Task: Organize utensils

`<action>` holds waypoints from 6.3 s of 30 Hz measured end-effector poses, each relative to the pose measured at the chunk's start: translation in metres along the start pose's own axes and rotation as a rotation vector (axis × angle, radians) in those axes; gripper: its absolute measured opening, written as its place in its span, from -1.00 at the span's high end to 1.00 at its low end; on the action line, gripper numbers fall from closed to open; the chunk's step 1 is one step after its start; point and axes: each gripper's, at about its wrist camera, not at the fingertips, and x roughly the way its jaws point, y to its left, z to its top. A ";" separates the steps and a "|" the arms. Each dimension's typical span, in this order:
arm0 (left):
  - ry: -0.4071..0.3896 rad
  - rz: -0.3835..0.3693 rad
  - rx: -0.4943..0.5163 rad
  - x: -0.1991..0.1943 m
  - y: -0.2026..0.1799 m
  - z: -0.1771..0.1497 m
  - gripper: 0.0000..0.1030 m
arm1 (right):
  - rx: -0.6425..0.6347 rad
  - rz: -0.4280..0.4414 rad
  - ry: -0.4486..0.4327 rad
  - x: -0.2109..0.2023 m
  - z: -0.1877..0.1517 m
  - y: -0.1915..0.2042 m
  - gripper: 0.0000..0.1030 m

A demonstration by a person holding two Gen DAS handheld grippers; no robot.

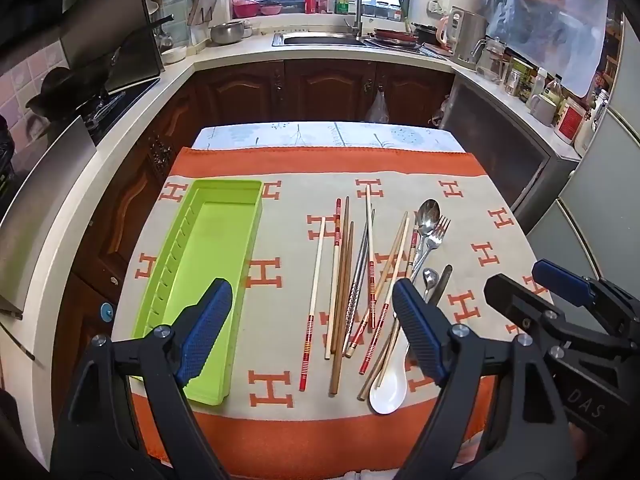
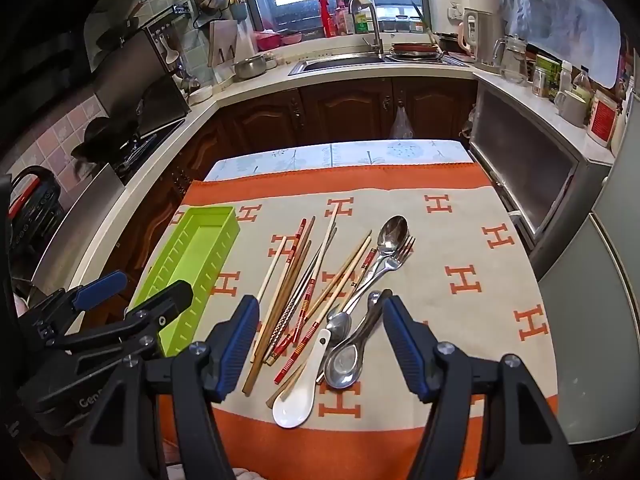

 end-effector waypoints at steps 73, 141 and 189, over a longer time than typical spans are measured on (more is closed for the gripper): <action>0.085 -0.006 0.018 0.057 0.017 0.022 -0.38 | 0.053 0.030 0.047 0.028 0.013 -0.014 -0.25; 0.454 -0.125 -0.106 0.169 0.090 0.041 0.93 | 0.144 0.197 0.555 0.233 0.046 0.039 0.60; 0.421 0.110 0.004 0.160 0.167 0.007 0.74 | 0.237 0.373 0.583 0.215 0.039 0.156 0.85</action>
